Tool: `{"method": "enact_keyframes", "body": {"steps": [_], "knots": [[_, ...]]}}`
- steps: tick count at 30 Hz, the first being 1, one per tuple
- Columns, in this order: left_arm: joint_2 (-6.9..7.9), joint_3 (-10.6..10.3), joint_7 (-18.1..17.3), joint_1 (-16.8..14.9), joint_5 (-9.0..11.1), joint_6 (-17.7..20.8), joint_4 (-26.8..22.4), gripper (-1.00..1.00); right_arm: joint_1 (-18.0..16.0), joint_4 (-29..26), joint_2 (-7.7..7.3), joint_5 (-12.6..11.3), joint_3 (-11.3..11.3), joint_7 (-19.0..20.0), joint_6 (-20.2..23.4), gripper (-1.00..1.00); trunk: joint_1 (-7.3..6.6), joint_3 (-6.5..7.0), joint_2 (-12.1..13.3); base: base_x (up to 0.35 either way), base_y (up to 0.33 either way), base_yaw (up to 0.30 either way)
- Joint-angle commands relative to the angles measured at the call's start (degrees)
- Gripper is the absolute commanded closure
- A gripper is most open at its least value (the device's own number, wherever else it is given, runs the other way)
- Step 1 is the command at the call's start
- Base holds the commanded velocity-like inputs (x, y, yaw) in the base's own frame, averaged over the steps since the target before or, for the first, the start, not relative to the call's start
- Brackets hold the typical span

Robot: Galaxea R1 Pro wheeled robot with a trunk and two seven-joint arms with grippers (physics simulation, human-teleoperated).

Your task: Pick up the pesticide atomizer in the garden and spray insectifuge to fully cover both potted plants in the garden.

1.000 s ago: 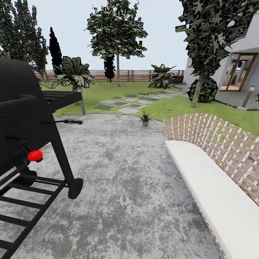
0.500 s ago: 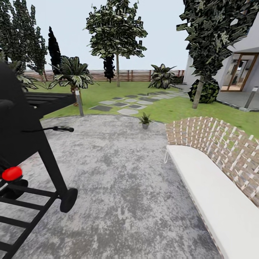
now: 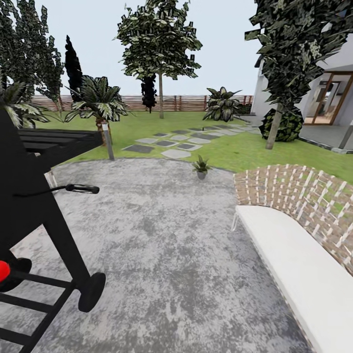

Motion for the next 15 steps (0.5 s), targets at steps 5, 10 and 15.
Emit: {"method": "enact_keyframes", "body": {"steps": [5,10,15], "knots": [[0.01,0.0,0.0,0.0,-0.1,-0.2,0.0,-1.00,0.0,0.0,0.03,0.1,-0.1,0.0,-0.2,-1.00,0.03,-0.05,0.0,0.335,0.017,0.000],[0.01,0.0,0.0,0.0,0.0,-0.2,0.0,-1.00,0.0,0.0,0.04,0.1,-0.1,0.0,-0.2,-1.00,0.03,-0.05,0.0,0.335,0.002,0.000],[0.01,0.0,0.0,0.0,-0.1,-0.2,0.0,-1.00,0.0,0.0,0.01,0.1,-0.1,0.0,-0.2,-1.00,0.03,-0.05,0.0,0.336,0.000,0.000]]}}
